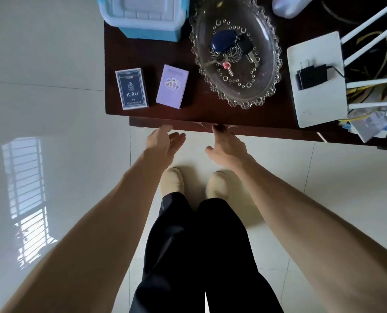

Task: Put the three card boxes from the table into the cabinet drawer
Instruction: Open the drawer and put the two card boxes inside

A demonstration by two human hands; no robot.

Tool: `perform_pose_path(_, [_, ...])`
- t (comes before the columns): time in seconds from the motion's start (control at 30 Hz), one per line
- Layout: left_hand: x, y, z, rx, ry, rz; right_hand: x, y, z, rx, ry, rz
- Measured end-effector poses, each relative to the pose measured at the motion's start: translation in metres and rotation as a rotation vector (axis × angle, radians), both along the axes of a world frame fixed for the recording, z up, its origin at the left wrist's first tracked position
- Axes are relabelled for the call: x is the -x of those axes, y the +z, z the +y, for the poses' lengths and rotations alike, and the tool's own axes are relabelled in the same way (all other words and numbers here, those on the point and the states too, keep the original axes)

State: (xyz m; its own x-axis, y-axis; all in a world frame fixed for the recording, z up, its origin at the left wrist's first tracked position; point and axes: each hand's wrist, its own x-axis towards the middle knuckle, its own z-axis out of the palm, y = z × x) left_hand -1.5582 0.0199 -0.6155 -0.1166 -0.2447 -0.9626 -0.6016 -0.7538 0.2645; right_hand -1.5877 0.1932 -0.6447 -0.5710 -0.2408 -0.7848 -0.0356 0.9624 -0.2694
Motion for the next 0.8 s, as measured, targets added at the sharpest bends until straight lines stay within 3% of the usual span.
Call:
perform_pose_path(0.2, [0.009,-0.005,-0.004,0.023,-0.024,0.120,-0.006,-0.013,0.008,0.010,-0.046,0.030])
perform_pose_path(0.67, [0.010,0.002,0.005,0.159,-0.027,-0.044,-0.032,0.006,0.015,0.052,-0.112,-0.060])
perform_pose_path(0.73, [0.009,0.001,0.006,0.180,-0.043,-0.066,-0.037,0.013,0.021,0.079,-0.241,-0.070])
perform_pose_path(0.8, [0.010,-0.001,0.005,0.205,-0.071,-0.076,-0.039,0.021,0.032,0.161,-0.627,-0.083])
